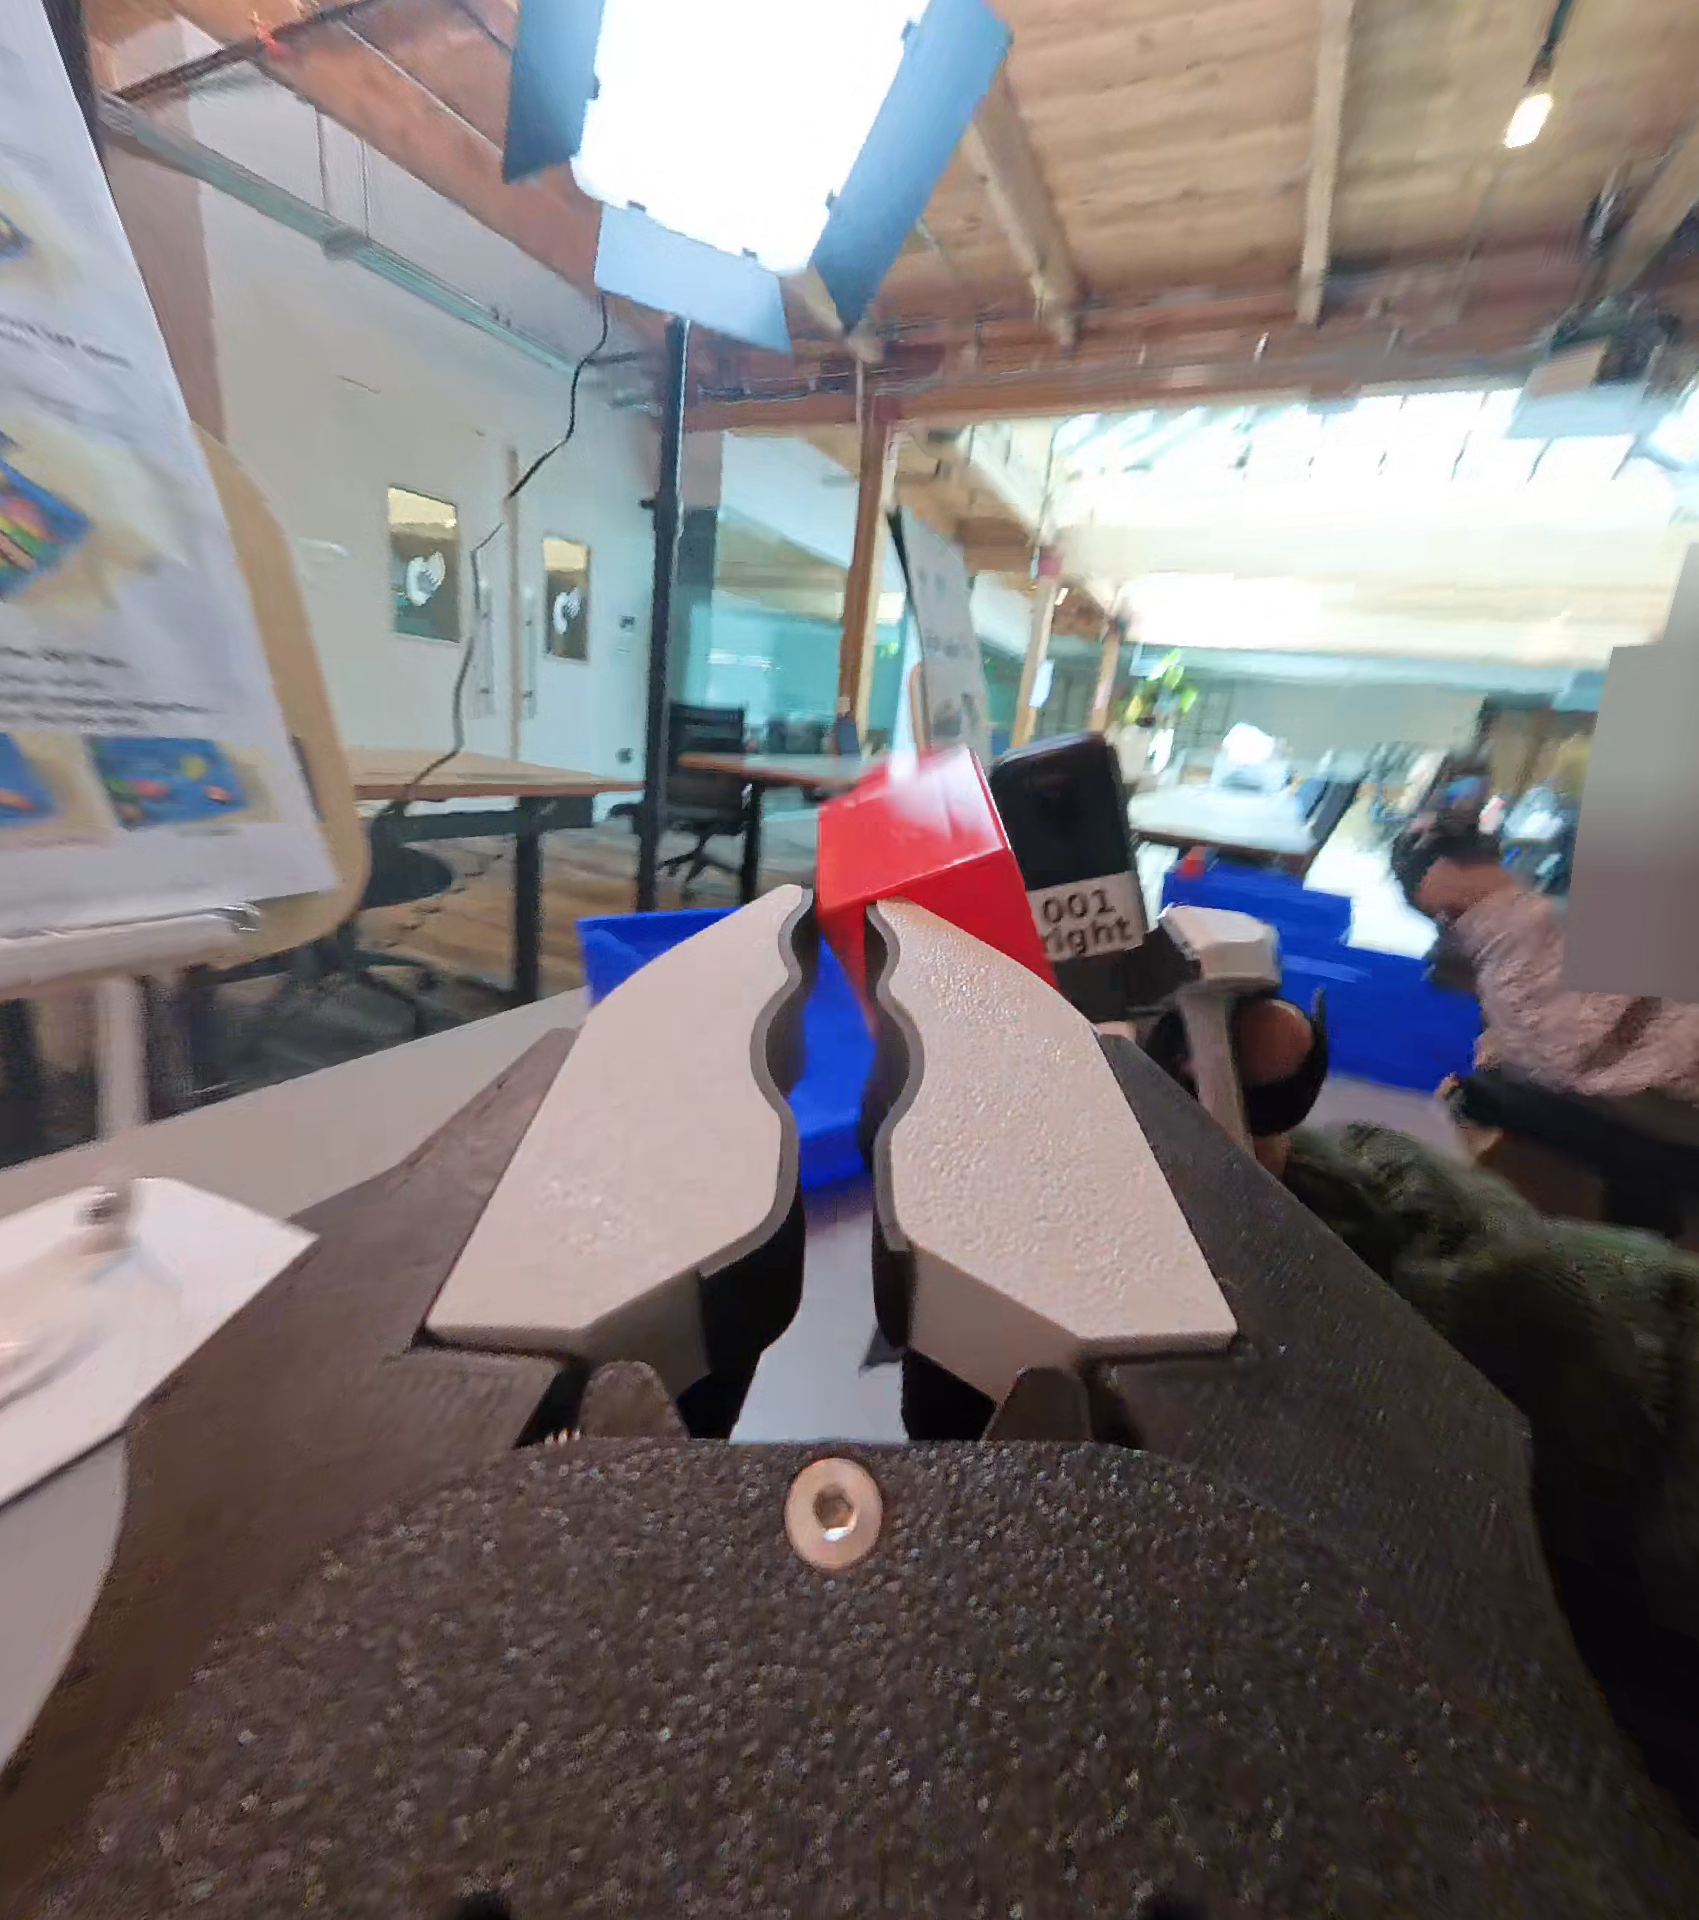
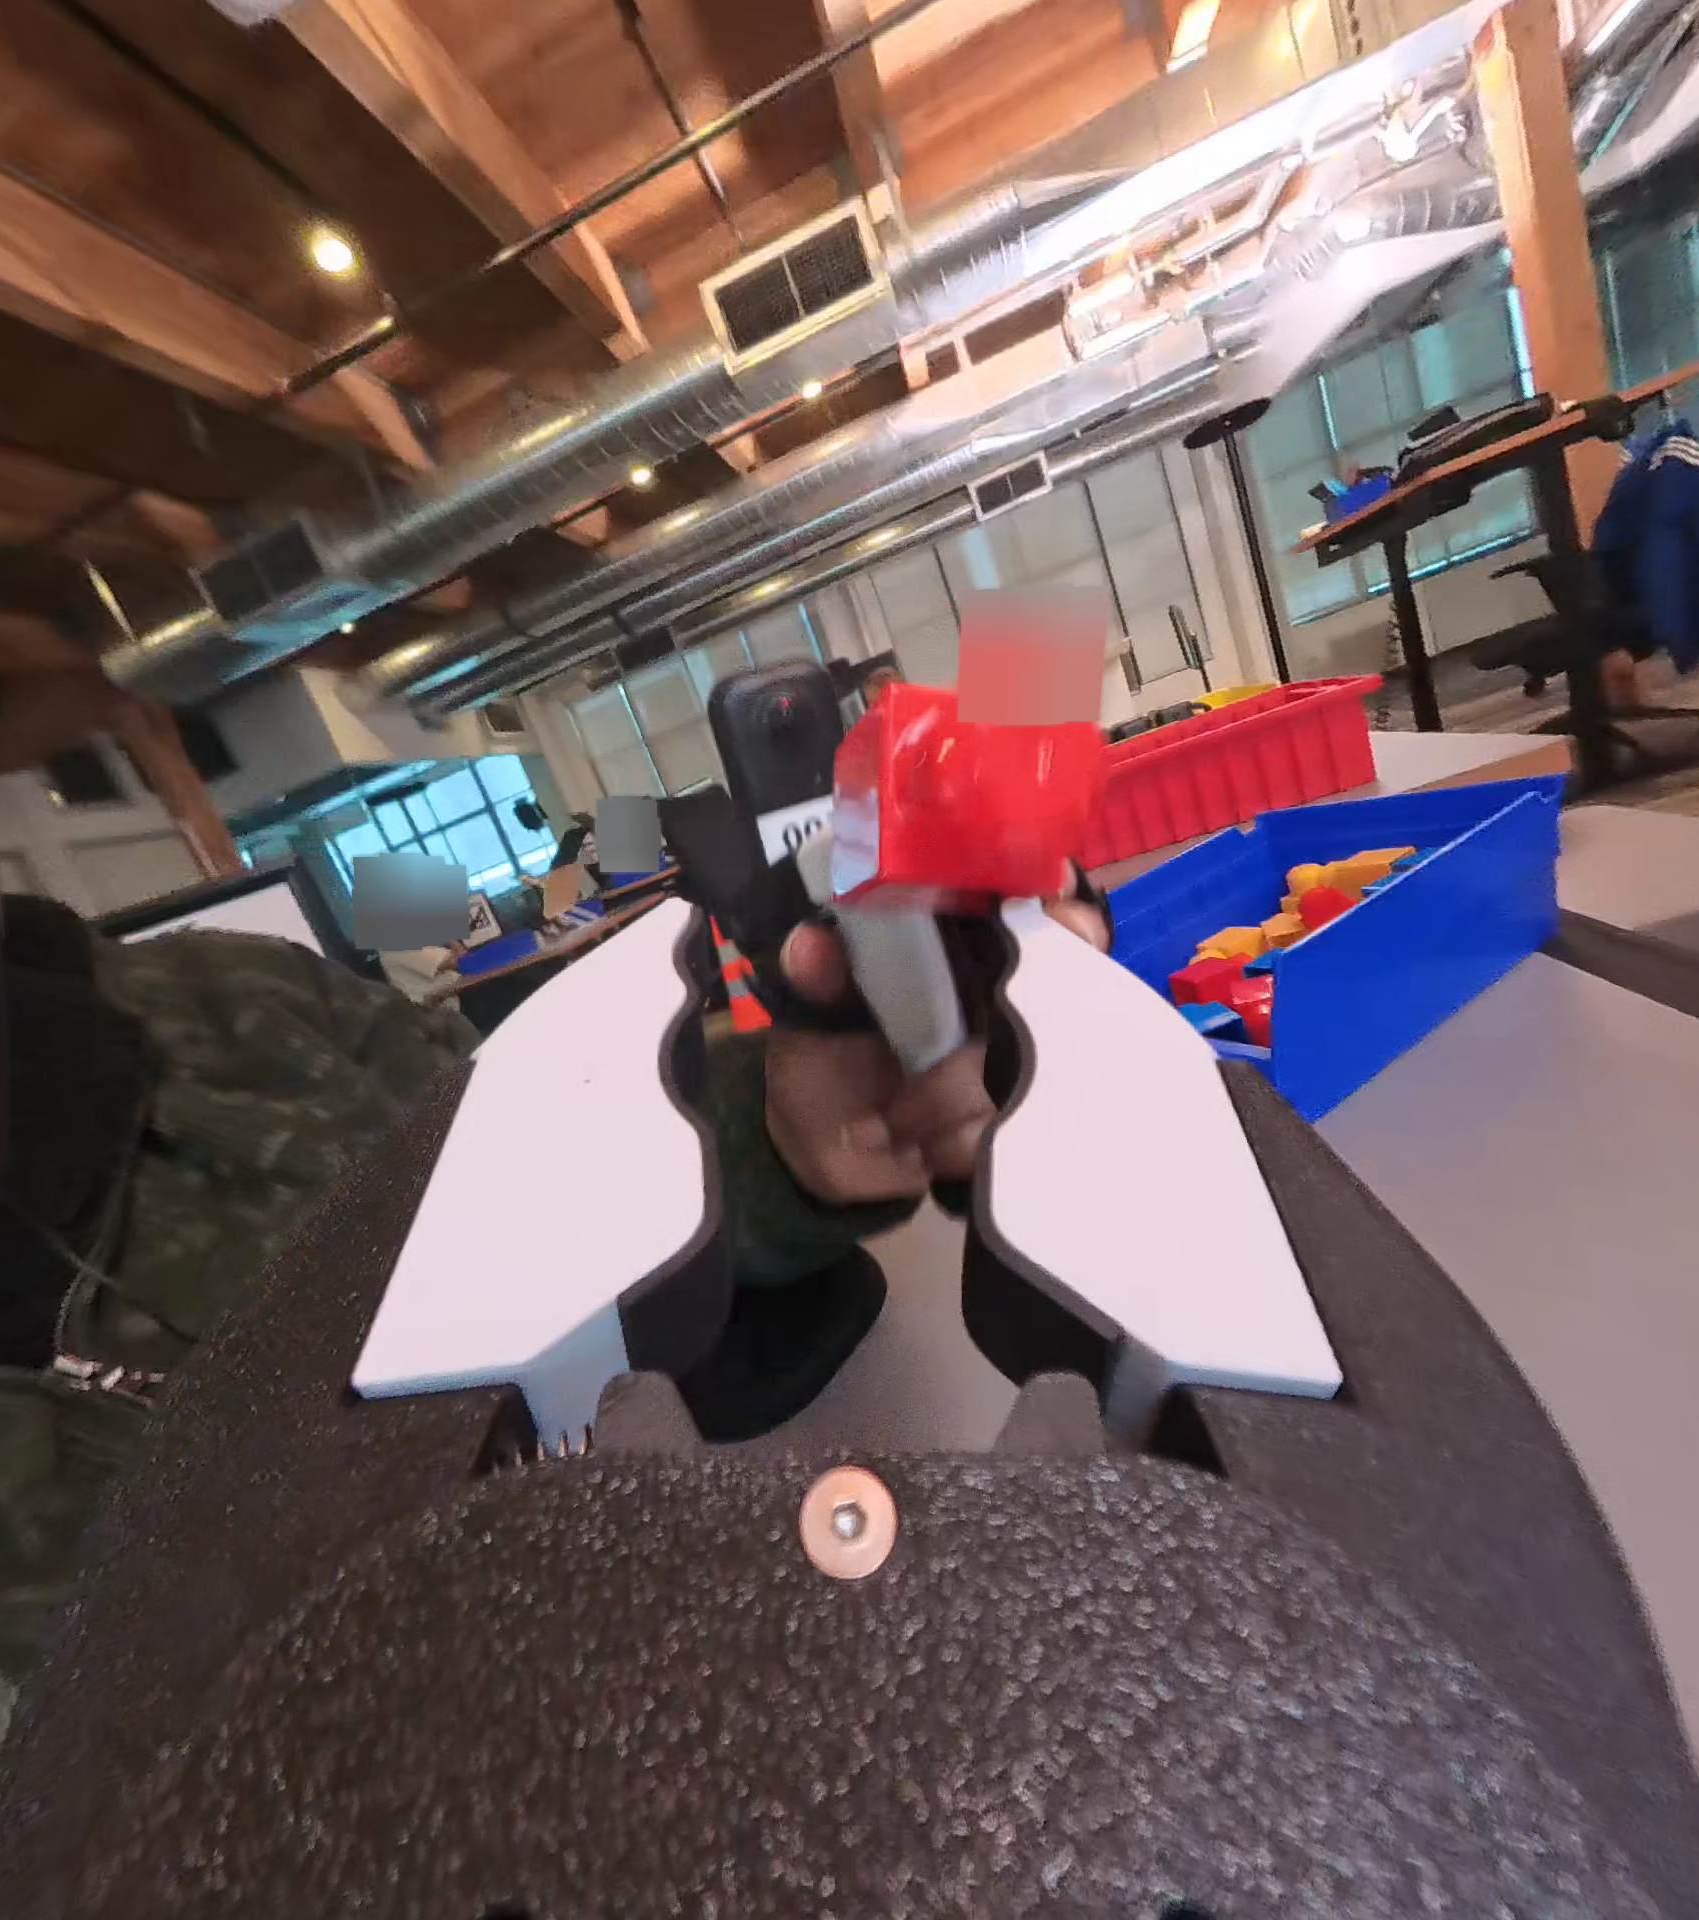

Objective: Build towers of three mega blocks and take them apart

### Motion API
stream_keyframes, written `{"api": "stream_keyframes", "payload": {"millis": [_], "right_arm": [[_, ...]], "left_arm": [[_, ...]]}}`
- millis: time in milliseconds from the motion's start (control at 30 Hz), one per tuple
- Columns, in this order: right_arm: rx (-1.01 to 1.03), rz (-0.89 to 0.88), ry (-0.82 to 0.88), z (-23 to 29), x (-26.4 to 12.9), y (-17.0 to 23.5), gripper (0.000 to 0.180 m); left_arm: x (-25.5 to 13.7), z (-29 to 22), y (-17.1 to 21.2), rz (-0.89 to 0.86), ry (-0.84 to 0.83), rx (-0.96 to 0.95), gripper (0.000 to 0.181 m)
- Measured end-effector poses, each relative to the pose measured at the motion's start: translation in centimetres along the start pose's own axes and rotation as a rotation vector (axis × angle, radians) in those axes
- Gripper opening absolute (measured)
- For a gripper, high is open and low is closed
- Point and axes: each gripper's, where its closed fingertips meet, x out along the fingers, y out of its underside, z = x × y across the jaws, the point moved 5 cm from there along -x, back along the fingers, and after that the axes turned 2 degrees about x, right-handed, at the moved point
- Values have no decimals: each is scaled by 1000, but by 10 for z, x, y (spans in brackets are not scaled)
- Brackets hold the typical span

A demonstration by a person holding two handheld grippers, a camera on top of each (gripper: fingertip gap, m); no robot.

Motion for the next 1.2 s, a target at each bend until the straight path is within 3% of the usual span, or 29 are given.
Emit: {"api": "stream_keyframes", "payload": {"millis": [133, 267, 333, 433, 500, 533, 600, 667, 833, 933, 1033, 1200], "right_arm": [[-4, -51, 59, -10, -6, -2, 34], [8, 1, 78, -15, 1, 6, 57], [15, -15, 68, -13, 4, 6, 59], [11, -47, 90, -14, 0, 2, 38], [-30, -5, 115, -15, -2, 3, 37], [-59, 4, 136, -15, -3, 2, 37], [-129, 9, 199, -16, -10, -5, 36], [-213, 55, 290, -20, -22, -10, 36], [-265, 95, 376, -31, -46, -14, 36], [-280, 124, 358, -32, -48, -13, 36], [-315, 165, 333, -26, -43, -10, 36], [-411, 321, 373, -26, -35, 4, 37]], "left_arm": [[0, 2, 12, -68, 32, -85, 8], [-8, 1, 18, -55, 68, -39, 8], [-9, 0, 23, -38, 70, -11, 7], [-9, -2, 30, -18, 95, 52, 7], [-9, -1, 34, 12, 105, 55, 8], [-9, 0, 38, 60, 128, 62, 11], [-13, 11, 47, 185, 144, 98, 43], [-20, 30, 65, 338, 129, 116, 63], [-34, 49, 144, 720, 179, 148, 79], [-28, 52, 177, 893, 218, 218, 77], [-18, 52, 182, 920, 238, 226, 39], [-17, 25, 150, 860, 343, 230, 37]]}}
